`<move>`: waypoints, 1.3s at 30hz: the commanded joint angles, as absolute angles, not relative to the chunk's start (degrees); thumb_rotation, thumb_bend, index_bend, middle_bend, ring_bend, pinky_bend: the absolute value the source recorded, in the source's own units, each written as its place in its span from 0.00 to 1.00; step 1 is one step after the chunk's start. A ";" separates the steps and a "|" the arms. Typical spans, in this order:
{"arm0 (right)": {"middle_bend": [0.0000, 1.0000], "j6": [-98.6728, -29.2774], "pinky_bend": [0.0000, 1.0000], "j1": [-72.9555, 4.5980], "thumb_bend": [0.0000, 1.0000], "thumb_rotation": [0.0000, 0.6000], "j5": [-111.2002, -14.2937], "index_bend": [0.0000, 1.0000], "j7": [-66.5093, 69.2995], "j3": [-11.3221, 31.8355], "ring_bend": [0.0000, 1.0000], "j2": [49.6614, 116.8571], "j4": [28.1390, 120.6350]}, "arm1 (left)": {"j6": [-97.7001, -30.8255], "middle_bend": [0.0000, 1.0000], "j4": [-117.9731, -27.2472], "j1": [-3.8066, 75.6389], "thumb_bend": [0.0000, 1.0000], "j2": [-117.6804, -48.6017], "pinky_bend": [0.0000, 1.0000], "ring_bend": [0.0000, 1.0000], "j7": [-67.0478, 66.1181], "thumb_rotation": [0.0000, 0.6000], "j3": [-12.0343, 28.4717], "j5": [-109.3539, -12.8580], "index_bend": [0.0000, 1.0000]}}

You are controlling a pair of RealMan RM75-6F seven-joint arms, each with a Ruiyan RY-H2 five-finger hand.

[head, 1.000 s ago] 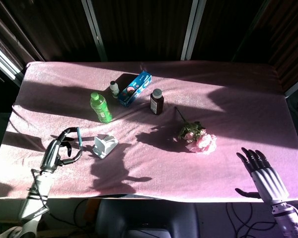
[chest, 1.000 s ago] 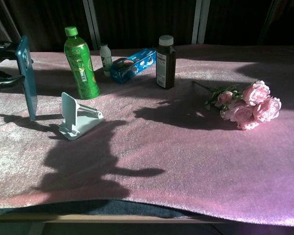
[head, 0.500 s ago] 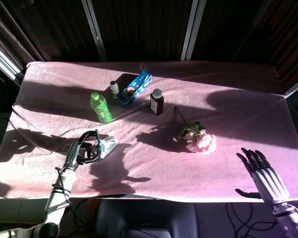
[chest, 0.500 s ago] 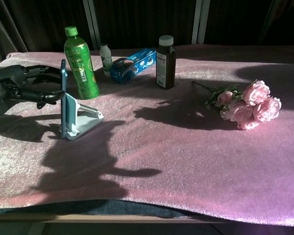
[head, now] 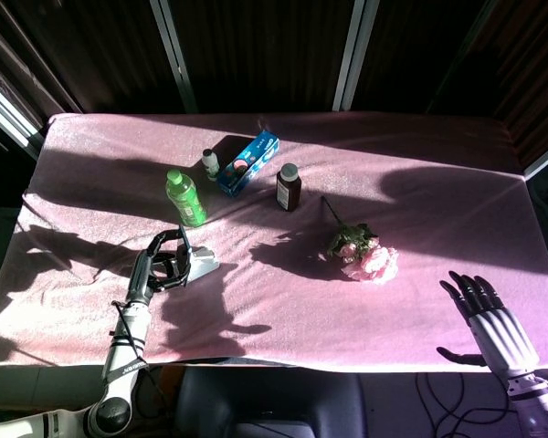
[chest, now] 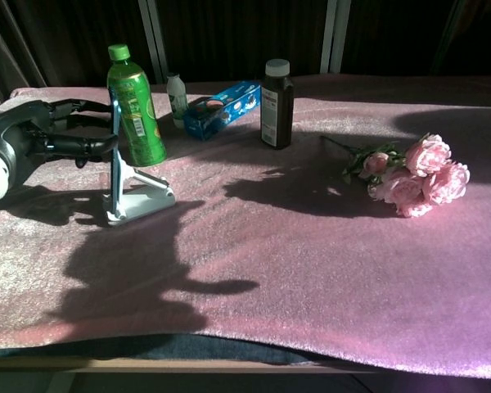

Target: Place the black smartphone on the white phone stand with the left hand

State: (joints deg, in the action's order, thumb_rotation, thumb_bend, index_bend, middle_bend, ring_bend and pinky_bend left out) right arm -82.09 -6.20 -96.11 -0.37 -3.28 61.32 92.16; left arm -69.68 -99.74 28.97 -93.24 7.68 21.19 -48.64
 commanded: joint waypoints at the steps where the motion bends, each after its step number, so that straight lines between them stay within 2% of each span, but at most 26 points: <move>1: 0.00 -82.22 0.00 -6.15 0.19 1.00 -96.14 0.00 -0.28 -3.28 0.00 61.29 92.16 | -69.82 1.00 -98.35 28.92 0.34 -93.83 0.30 0.75 8.13 1.00 21.49 -49.36 0.70; 14: 0.00 -82.99 0.00 -5.85 0.19 1.00 -96.53 0.00 0.74 -3.36 0.00 60.98 91.95 | -70.19 1.00 -91.00 27.72 0.35 -97.15 0.31 0.75 14.19 1.00 20.76 -56.16 0.71; 39: 0.00 -83.43 0.00 -5.55 0.19 1.00 -96.39 0.00 1.07 -3.22 0.00 60.77 91.83 | -67.55 1.00 -87.18 27.09 0.36 -99.79 0.30 0.75 15.42 1.00 21.75 -55.94 0.69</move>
